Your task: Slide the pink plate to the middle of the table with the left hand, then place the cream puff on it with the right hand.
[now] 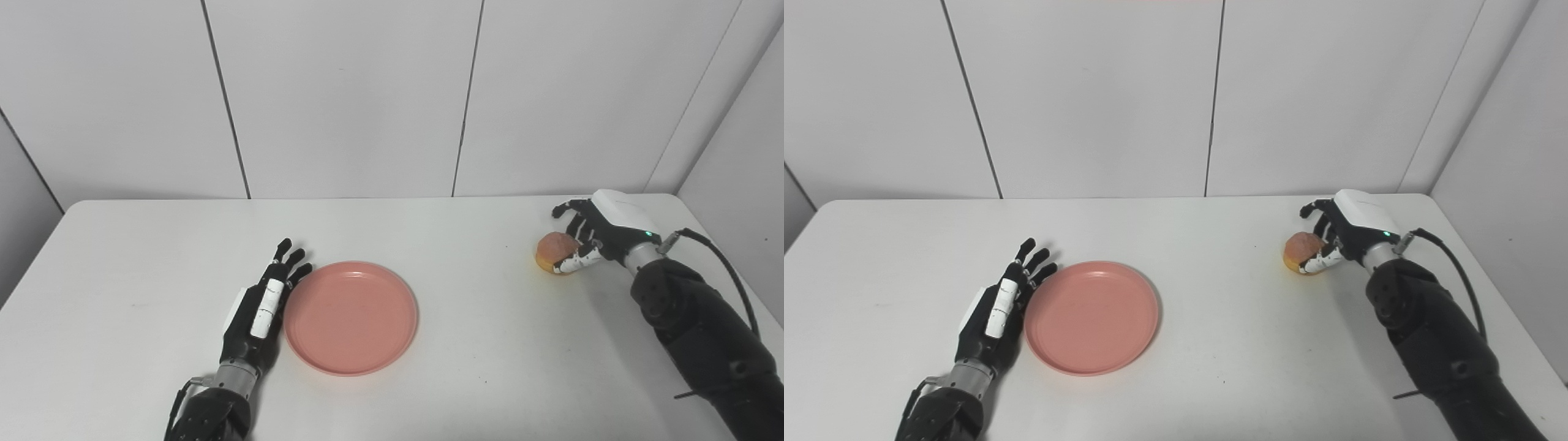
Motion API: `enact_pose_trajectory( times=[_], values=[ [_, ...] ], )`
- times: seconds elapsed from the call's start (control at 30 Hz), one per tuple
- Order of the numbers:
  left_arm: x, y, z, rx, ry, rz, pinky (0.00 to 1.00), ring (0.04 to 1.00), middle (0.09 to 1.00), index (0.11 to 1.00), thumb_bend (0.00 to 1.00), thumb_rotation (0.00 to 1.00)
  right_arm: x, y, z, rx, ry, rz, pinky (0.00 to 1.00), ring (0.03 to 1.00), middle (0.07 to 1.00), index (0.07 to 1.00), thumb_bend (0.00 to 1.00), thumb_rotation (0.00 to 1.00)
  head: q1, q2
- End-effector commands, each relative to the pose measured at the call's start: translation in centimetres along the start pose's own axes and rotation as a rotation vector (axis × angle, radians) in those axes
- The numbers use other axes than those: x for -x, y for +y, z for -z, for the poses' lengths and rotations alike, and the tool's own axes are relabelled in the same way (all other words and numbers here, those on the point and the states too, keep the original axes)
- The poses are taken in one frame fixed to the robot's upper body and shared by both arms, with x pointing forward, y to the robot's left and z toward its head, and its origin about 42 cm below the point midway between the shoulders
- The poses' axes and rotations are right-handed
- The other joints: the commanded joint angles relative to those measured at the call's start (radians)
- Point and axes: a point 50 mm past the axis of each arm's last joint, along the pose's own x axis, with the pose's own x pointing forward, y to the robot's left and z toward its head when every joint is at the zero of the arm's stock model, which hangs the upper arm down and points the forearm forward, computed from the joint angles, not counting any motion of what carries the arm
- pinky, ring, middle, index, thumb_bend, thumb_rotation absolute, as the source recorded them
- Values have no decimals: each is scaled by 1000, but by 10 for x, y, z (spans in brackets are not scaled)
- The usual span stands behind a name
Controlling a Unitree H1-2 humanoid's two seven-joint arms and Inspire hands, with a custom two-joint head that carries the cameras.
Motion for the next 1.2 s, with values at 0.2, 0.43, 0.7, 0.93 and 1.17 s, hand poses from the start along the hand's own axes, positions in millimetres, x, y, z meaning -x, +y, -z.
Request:
enact_pose_trajectory(
  times=[0.2,0.43,0.7,0.93,1.17],
  values=[
    [-1,-4,-4,-6,-24,5,915,911,957,1000,890,851,-8,-28,-8,30,-89,109,375,427,523,638,531,0,4,1],
    [0,-6,-6,0,-19,4,928,909,958,1000,898,846,-5,-30,-11,51,-105,91,376,430,516,646,532,0,4,2],
    [-1,-4,-3,-3,-17,9,936,909,963,1000,896,849,-6,-48,-32,55,-197,120,371,414,478,562,516,0,7,3],
    [-1,-9,-4,-4,-18,9,911,904,957,1000,911,849,-4,-66,-78,70,-346,150,377,442,516,481,517,0,25,2],
    [-2,-16,-5,12,-13,2,941,909,963,1000,913,842,-2,-74,-120,76,-476,149,382,446,521,474,517,0,59,3]
  ],
)
